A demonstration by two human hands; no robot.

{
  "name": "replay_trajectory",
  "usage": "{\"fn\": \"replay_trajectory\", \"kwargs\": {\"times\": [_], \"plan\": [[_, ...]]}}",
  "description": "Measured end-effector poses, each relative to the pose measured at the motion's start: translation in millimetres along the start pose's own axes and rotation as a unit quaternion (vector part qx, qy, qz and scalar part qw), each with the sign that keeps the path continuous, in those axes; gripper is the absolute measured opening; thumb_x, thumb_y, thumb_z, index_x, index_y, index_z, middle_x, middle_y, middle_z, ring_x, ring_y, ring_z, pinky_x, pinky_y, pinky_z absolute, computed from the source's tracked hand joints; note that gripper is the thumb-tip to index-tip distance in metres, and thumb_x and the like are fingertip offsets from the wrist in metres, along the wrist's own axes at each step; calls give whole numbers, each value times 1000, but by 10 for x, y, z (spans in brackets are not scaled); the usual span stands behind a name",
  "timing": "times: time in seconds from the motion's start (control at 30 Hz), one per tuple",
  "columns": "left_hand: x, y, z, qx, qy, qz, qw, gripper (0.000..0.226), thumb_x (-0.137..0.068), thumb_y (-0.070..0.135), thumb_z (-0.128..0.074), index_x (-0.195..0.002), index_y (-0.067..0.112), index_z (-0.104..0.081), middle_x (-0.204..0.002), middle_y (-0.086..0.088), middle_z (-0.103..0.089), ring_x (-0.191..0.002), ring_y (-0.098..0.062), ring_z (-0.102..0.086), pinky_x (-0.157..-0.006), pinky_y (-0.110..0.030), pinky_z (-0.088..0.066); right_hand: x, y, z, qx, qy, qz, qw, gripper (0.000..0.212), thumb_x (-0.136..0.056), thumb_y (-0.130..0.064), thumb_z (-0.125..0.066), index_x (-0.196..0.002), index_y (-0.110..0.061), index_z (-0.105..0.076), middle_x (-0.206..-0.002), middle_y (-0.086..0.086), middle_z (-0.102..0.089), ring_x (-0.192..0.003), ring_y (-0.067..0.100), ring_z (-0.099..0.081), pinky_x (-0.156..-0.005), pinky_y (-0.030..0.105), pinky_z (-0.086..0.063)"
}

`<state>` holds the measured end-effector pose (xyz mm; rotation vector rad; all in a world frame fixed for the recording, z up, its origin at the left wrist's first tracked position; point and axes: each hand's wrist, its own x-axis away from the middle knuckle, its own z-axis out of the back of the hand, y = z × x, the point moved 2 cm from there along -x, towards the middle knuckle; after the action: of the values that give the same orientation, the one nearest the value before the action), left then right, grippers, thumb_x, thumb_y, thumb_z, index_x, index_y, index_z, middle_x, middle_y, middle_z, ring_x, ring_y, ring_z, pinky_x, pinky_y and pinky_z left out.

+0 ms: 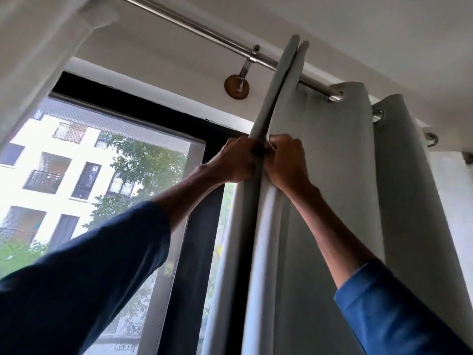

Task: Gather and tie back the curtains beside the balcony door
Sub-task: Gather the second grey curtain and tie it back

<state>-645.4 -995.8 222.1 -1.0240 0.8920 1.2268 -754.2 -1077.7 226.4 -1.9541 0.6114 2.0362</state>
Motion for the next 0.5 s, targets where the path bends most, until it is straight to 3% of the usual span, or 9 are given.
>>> {"fn": "replay_trajectory", "kwargs": {"times": [0.07, 0.1, 0.17, 0.27, 0.33, 0.43, 0.5], "plan": [[62, 57, -107, 22, -7, 5, 1000, 45, -69, 11, -67, -113, 17, -72, -109, -7, -73, -106, -29, -66, -85, -27, -49, 173, 113, -37, -18, 8, -6, 1000, 15, -78, -19, -50, -72, -9, -60, -81, 21, -66, -80, 45, -59, -63, 36, -22], [106, 91, -165, 31, -7, 5, 999, 46, -69, 9, -68, -114, 18, -72, -109, -5, -73, -106, -27, -66, -81, -19, -44, 274, 148, -31, -27, 22, -8, 999, 16, -75, -17, -51, -60, -18, -47, -71, 17, -62, -70, 44, -57, -59, 34, -13], [214, 159, -268, 50, -6, 1, 999, 47, -70, 8, -69, -116, 19, -71, -110, -4, -73, -107, -24, -65, -73, -11, -36, 505, 173, 20, -45, 60, -40, 996, 36, -73, -8, -56, -56, -22, -27, -56, 7, -49, -57, 37, -48, -58, 32, -6], [406, 231, -445, 63, -22, 5, 998, 51, -72, 11, -69, -123, 19, -67, -117, -4, -71, -113, -25, -62, -81, -16, -37, 903, 178, 132, -96, 82, -89, 988, 42, -70, 0, -57, -57, -25, -25, -49, -6, -28, -48, 13, -31, -53, 26, -16], [566, 293, -572, 71, -38, 8, 997, 52, -73, 11, -69, -125, 18, -66, -121, -4, -70, -115, -26, -61, -87, -21, -41, 1126, 218, 168, -122, 81, -101, 984, 40, -73, 1, -55, -56, -26, -30, -46, -5, -29, -46, 10, -35, -47, 15, -22], [795, 342, -774, 79, -54, 14, 995, 53, -75, 9, -66, -127, 19, -65, -121, -5, -69, -112, -27, -61, -91, -24, -42, 1424, 344, 161, -73, 65, -91, 991, 17, -82, -3, -54, -77, -17, -62, -60, 5, -60, -49, 13, -46, -54, 23, -32], [898, 334, -886, 84, -56, 22, 995, 51, -77, 7, -63, -127, 20, -64, -118, -6, -69, -103, -29, -61, -90, -25, -43, 1557, 480, 150, -31, 68, -102, 992, 40, -81, -1, -51, -113, -14, -72, -89, 14, -74, -72, 29, -67, -62, 30, -46]]}}
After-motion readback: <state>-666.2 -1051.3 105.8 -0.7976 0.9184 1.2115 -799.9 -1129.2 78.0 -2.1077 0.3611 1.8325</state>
